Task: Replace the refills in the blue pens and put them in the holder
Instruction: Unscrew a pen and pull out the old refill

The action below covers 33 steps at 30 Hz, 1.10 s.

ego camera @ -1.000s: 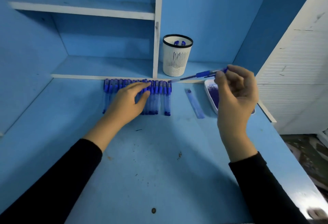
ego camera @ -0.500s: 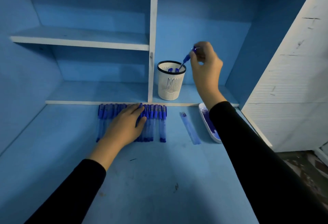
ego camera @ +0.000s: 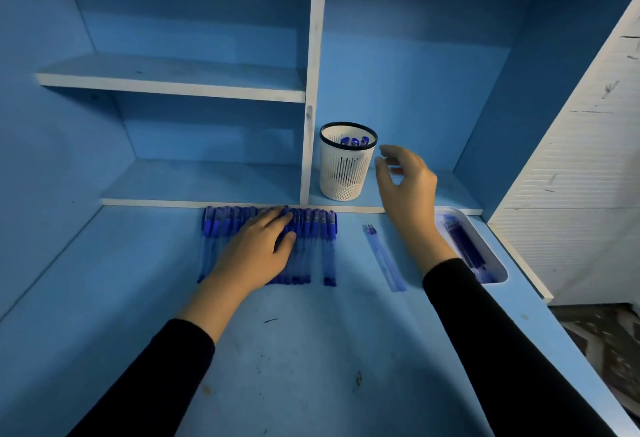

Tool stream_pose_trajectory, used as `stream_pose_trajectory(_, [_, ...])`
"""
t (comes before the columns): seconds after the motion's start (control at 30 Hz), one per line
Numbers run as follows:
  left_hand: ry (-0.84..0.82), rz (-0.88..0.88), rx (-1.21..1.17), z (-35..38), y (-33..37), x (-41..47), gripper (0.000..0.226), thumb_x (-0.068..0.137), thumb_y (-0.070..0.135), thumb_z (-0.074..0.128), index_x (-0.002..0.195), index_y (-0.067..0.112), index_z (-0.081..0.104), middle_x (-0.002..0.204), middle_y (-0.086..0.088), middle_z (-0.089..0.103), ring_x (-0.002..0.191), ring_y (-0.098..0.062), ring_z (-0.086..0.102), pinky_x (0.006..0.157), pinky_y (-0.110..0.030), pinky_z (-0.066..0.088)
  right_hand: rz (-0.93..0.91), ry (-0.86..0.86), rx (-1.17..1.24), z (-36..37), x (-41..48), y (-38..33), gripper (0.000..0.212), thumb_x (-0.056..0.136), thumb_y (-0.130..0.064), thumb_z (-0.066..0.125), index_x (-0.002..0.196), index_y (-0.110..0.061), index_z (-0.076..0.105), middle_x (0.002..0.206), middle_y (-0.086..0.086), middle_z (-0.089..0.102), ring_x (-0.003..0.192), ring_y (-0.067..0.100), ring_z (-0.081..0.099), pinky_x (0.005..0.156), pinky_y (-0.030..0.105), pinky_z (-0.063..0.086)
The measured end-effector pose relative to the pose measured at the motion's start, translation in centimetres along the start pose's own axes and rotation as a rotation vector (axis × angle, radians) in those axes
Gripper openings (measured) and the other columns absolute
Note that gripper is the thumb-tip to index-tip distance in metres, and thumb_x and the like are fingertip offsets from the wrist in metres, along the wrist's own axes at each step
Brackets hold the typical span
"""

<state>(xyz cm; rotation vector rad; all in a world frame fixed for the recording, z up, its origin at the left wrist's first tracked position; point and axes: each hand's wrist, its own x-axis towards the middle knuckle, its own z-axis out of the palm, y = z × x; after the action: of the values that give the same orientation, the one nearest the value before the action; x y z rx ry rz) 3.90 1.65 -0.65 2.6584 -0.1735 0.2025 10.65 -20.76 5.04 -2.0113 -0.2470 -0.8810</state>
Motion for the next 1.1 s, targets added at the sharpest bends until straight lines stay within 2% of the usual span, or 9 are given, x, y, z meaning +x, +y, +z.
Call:
stream_pose_trajectory(0.07, [-0.021, -0.003, -0.02, -0.2, 0.0, 0.0, 0.05, 0.104, 0.037, 0.038, 0.151, 0.02, 0.036, 0.161, 0.003, 0.024, 0.15, -0.017, 0.015, 0.12, -0.035, 0.016, 0.054, -0.135, -0.036, -0.5, -1.7, -0.1, 0.017, 0.091, -0.012, 0.061, 0.107, -0.007, 0.068, 0.098, 0.003, 0.069, 0.082, 0.013, 0.061, 0.075, 0.012, 0.047])
stream_pose_trajectory(0.2, [-0.058, 0.001, -0.035, -0.5, 0.2, -0.6, 0.051, 0.105, 0.041, 0.033, 0.153, 0.025, 0.031, 0.162, 0.009, 0.017, 0.151, -0.012, 0.01, 0.121, -0.037, 0.014, 0.226, -0.471, -0.08, -1.1, -5.4, -0.9, 0.021, 0.089, -0.016, 0.066, 0.108, -0.01, 0.069, 0.091, 0.004, 0.071, 0.076, 0.011, 0.062, 0.07, 0.002, 0.042])
stream_pose_trajectory(0.27, [-0.084, 0.02, -0.028, -0.6, 0.5, -1.2, 0.051, 0.104, 0.042, 0.033, 0.153, 0.028, 0.03, 0.162, 0.012, 0.015, 0.151, -0.01, 0.008, 0.121, -0.038, 0.015, 0.274, -0.554, -0.093, -1.0, -6.9, -1.3, 0.023, 0.088, -0.018, 0.066, 0.11, -0.013, 0.07, 0.092, 0.002, 0.072, 0.08, 0.012, 0.064, 0.076, 0.01, 0.045])
stream_pose_trajectory(0.37, [-0.095, 0.075, 0.023, -0.4, 1.0, -2.4, 0.051, 0.104, 0.041, 0.034, 0.153, 0.029, 0.029, 0.162, 0.013, 0.013, 0.151, -0.01, 0.007, 0.12, -0.033, 0.01, 0.274, -0.615, -0.109, -0.6, -8.2, -2.1, 0.023, 0.088, -0.016, 0.065, 0.11, -0.014, 0.071, 0.093, 0.003, 0.072, 0.082, 0.013, 0.063, 0.07, 0.006, 0.039])
stream_pose_trajectory(0.5, [-0.071, 0.135, 0.072, 0.2, 1.2, -3.6, 0.05, 0.105, 0.039, 0.036, 0.153, 0.026, 0.03, 0.162, 0.011, 0.014, 0.151, -0.013, 0.008, 0.113, -0.021, 0.001, 0.282, -0.639, -0.151, -0.3, -8.6, -2.7, 0.023, 0.086, -0.009, 0.067, 0.108, -0.009, 0.073, 0.098, 0.007, 0.072, 0.09, 0.018, 0.065, 0.072, 0.005, 0.035])
stream_pose_trajectory(0.63, [-0.082, 0.148, 0.086, 0.8, 0.9, -3.7, 0.051, 0.105, 0.042, 0.031, 0.153, 0.024, 0.031, 0.162, 0.008, 0.016, 0.151, -0.015, 0.01, 0.118, -0.027, 0.003, 0.348, -0.658, -0.162, -0.7, -8.2, -2.8, 0.028, 0.081, -0.001, 0.061, 0.104, -0.012, 0.074, 0.085, 0.001, 0.066, 0.084, 0.014, 0.063, 0.064, 0.004, 0.038])
stream_pose_trajectory(0.93, [-0.089, 0.135, 0.134, 0.6, 1.1, -3.7, 0.05, 0.105, 0.042, 0.029, 0.153, 0.027, 0.029, 0.163, 0.008, 0.017, 0.151, -0.014, 0.012, 0.12, -0.03, 0.006, 0.453, -0.643, -0.148, -1.5, -7.6, -2.2, 0.017, 0.08, -0.009, 0.071, 0.094, -0.018, 0.075, 0.079, -0.002, 0.066, 0.069, 0.009, 0.056, 0.051, 0.002, 0.036])
stream_pose_trajectory(1.0, [-0.063, 0.14, 0.165, 0.4, 1.4, -3.8, 0.05, 0.105, 0.044, 0.027, 0.152, 0.027, 0.032, 0.162, 0.006, 0.021, 0.15, -0.016, 0.016, 0.12, -0.031, 0.008, 0.555, -0.62, -0.079, -2.1, -7.6, -1.9, 0.016, 0.079, -0.01, 0.072, 0.09, -0.022, 0.074, 0.073, -0.005, 0.067, 0.059, 0.005, 0.053, 0.049, 0.011, 0.038])
stream_pose_trajectory(1.1, [0.022, 0.143, 0.107, 0.1, 2.1, -4.0, 0.057, 0.099, 0.048, 0.022, 0.149, 0.026, 0.04, 0.157, 0.005, 0.034, 0.147, -0.016, 0.027, 0.118, -0.03, 0.019, 0.772, -0.516, 0.237, -3.3, -7.8, -1.9, 0.018, 0.08, -0.002, 0.071, 0.096, -0.009, 0.074, 0.064, 0.005, 0.062, 0.047, 0.009, 0.048, 0.05, 0.016, 0.039])
